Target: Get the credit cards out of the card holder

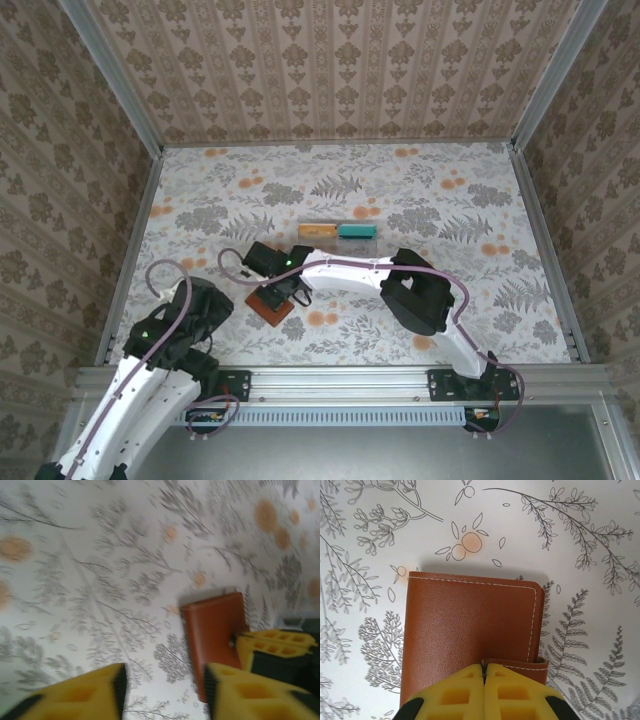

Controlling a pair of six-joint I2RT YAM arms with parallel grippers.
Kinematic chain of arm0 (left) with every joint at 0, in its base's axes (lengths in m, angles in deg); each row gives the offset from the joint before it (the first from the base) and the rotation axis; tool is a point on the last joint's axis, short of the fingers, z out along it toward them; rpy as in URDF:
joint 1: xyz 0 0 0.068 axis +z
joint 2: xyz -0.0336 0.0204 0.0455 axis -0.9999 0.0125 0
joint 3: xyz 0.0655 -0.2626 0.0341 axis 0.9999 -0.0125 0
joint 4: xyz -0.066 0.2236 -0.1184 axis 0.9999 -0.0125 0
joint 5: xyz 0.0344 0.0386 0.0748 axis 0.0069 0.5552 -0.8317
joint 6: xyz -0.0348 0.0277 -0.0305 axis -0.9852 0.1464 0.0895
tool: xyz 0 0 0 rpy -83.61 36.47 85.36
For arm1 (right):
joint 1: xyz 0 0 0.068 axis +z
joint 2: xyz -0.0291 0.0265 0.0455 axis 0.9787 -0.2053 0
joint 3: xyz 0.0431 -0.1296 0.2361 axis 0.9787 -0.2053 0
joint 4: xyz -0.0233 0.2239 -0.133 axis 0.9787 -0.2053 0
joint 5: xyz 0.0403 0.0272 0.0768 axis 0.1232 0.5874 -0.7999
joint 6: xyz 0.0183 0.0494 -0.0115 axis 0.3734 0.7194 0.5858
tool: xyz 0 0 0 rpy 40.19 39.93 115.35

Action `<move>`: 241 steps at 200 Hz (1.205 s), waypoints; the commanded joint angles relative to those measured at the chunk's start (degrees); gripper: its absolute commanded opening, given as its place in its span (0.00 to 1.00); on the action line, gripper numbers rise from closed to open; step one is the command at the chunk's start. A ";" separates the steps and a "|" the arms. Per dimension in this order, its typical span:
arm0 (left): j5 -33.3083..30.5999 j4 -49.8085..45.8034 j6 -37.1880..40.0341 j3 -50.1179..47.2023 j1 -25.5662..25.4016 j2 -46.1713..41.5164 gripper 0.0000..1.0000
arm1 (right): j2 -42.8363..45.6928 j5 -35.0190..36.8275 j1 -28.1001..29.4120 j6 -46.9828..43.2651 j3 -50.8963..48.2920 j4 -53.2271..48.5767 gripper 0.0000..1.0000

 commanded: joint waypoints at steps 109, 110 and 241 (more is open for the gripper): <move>15.39 26.07 -4.09 -12.04 -0.26 8.25 0.00 | 8.91 -9.71 -3.96 20.01 -10.78 11.80 0.00; 15.33 25.91 -4.01 -12.01 -0.22 8.34 0.00 | 9.03 -9.68 -4.01 20.07 -10.86 11.94 0.00; 10.35 16.70 7.61 -1.96 0.21 10.46 0.79 | 28.93 -7.52 -8.10 33.14 -28.43 20.66 0.00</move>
